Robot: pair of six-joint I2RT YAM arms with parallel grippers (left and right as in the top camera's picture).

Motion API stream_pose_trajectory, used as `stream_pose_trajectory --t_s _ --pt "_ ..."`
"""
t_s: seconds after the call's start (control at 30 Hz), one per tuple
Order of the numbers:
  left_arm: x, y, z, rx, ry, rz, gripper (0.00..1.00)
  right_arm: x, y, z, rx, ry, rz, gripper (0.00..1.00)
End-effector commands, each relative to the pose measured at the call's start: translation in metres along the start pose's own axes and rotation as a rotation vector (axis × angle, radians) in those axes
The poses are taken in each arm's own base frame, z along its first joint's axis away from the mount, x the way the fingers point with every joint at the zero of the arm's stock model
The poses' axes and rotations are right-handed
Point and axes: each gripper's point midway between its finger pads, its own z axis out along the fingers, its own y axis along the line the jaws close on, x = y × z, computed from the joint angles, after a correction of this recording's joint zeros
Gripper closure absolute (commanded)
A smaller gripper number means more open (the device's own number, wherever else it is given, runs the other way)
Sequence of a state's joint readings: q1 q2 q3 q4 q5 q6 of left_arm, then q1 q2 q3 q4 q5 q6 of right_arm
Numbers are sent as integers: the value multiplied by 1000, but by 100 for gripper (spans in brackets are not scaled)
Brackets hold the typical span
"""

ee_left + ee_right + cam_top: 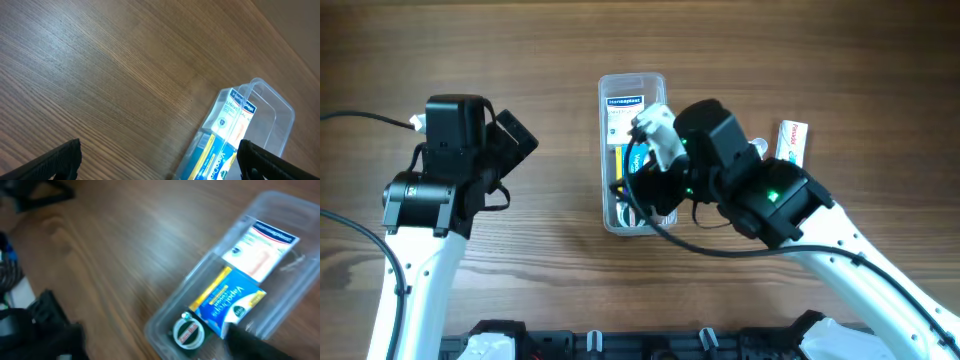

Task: Pack container

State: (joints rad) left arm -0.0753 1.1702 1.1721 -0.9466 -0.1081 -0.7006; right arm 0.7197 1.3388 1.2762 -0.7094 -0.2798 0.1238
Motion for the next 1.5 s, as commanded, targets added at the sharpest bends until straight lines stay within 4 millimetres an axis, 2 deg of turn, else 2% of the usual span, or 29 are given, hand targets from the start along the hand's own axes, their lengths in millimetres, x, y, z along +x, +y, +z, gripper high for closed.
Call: stream_pose_trajectory --t_s 0.0,0.07,0.2,0.37,0.57,0.87,1.27,1.47 --pt "-9 0 -7 1 -36 5 0 -5 -15 -3 100 -13 82 96" --pt "-9 0 -7 1 -36 5 0 1 -25 0 184 -1 137 96" --pt "-9 0 -7 1 -36 5 0 9 -14 16 198 32 178 96" --pt "-9 0 -7 1 -36 5 0 36 -33 37 366 102 342 96" --pt "-9 0 -7 1 -36 5 0 63 -39 63 427 192 413 96" --pt "-9 0 -7 1 -36 5 0 84 -53 76 517 246 491 96" --pt "-9 0 -7 1 -36 5 0 123 -69 104 594 392 476 96" --pt "-9 0 -7 1 -36 5 0 128 -72 108 606 406 473 96"
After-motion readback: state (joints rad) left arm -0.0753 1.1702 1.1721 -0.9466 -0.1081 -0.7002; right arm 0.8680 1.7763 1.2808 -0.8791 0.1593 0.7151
